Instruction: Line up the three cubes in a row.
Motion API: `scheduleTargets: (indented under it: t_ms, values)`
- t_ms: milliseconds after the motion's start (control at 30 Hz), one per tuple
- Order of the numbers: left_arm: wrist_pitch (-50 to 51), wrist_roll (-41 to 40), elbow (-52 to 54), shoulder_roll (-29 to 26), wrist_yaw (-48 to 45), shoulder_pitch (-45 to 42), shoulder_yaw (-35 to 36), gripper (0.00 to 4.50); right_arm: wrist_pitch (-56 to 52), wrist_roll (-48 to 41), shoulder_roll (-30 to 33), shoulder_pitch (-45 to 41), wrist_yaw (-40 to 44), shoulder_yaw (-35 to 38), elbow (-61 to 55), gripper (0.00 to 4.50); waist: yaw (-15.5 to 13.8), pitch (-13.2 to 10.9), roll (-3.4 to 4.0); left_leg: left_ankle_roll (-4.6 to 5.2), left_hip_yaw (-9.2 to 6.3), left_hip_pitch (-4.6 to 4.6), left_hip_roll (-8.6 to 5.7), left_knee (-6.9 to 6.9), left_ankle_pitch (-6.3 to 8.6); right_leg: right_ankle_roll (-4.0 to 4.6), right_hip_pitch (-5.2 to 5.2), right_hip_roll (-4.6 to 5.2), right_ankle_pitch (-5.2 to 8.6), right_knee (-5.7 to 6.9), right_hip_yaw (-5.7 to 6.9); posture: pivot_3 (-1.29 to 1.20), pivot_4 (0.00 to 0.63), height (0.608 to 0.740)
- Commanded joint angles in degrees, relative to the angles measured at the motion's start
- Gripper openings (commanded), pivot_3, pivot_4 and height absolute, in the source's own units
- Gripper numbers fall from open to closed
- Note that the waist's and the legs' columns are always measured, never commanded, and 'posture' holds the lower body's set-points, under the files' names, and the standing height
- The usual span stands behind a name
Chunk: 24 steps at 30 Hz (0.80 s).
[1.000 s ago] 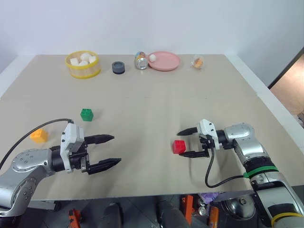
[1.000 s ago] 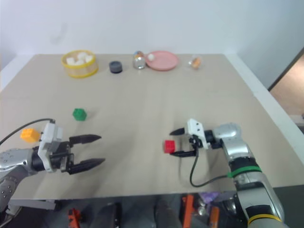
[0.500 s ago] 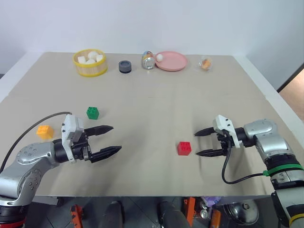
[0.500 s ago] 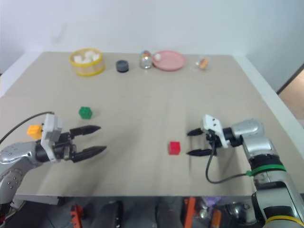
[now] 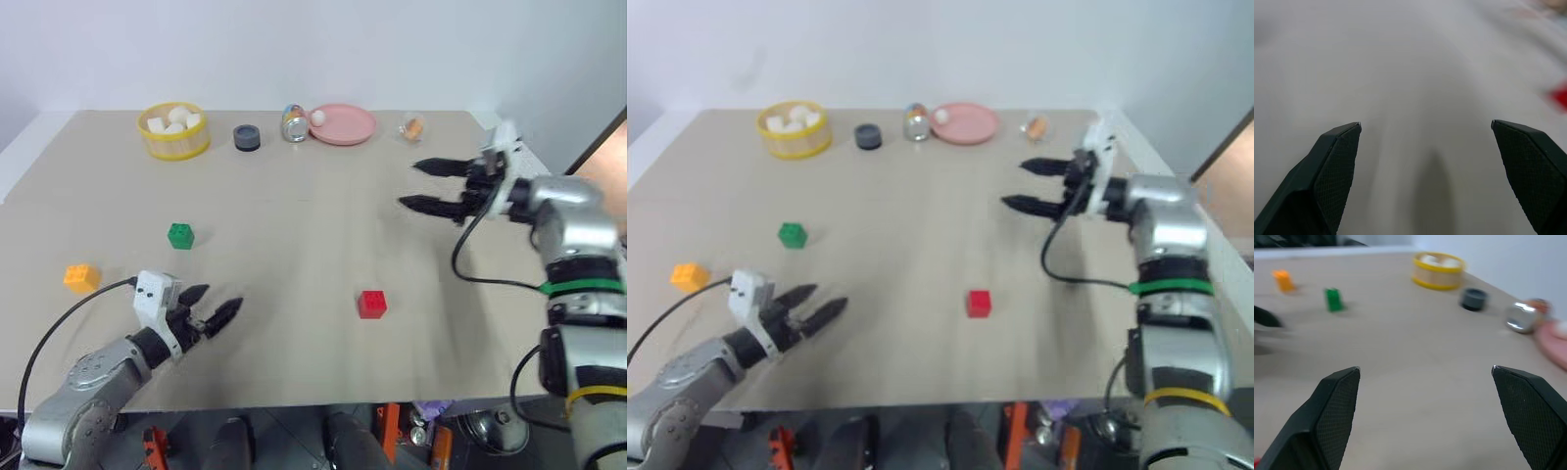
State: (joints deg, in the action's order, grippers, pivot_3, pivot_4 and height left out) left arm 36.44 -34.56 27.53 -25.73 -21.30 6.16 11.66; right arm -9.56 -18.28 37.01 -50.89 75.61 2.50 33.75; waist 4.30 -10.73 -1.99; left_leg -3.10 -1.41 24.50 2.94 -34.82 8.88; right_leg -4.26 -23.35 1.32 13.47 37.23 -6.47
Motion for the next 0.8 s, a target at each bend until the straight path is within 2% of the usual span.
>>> scheduleTargets:
  t_ms: [33, 167, 333, 500, 800]
  values:
    - [-0.45, 2.63, -0.71, 1.09, 4.70, -2.75, 1.58, 4.42, -1.60, -1.85, -2.75, 1.86, -4.52, 0.63, -10.15, 4.47, -0.01, -0.03, 0.04, -0.01, -0.01, 0.04, 0.00, -0.01, 0.00, -0.01, -0.02, 0.00, -0.01, 0.00, 0.00, 0.00, 0.150, 0.740]
    - [1.60, 3.21, -2.04, 2.29, 7.73, -5.89, 1.62, 4.42, -5.95, -4.25, -7.23, 4.29, -8.58, 0.16, -19.56, 4.47, -0.04, -0.03, 0.05, -0.03, -0.06, 0.18, -0.04, -0.06, -0.03, -0.23, -0.09, 0.02, -0.13, 0.00, 0.00, 0.00, 0.150, 0.740]
    - [3.48, 5.10, -4.02, 3.70, 11.34, -8.90, 1.07, 4.42, -9.89, -6.36, -9.34, 7.31, -10.07, -1.58, -28.20, 4.47, -0.13, -0.02, 0.04, -0.04, -0.19, 0.19, -0.05, -0.04, -0.02, -0.30, -0.05, 0.00, -0.09, 0.00, 0.11, 0.00, 0.150, 0.740]
    - [5.73, 7.77, -9.75, 5.36, 17.12, -13.99, 3.15, 4.42, -9.88, -6.02, -9.18, 9.11, -10.07, -2.55, -28.98, 4.47, -0.17, -0.01, 0.03, -0.02, -0.24, 0.18, -0.06, -0.06, -0.04, -0.15, -0.02, 0.00, -0.10, 0.00, 0.15, 0.00, 0.150, 0.740]
    - [2.47, 12.27, -16.21, 3.63, 14.36, -18.00, 1.04, 4.42, -9.62, -6.17, -9.04, 10.65, -11.19, -2.20, -29.53, 4.47, 0.05, -0.01, 0.02, -0.06, -0.32, 0.09, -0.05, -0.05, -0.11, -0.01, -0.03, -0.09, -0.22, 0.00, 0.15, 0.00, 0.150, 0.740]
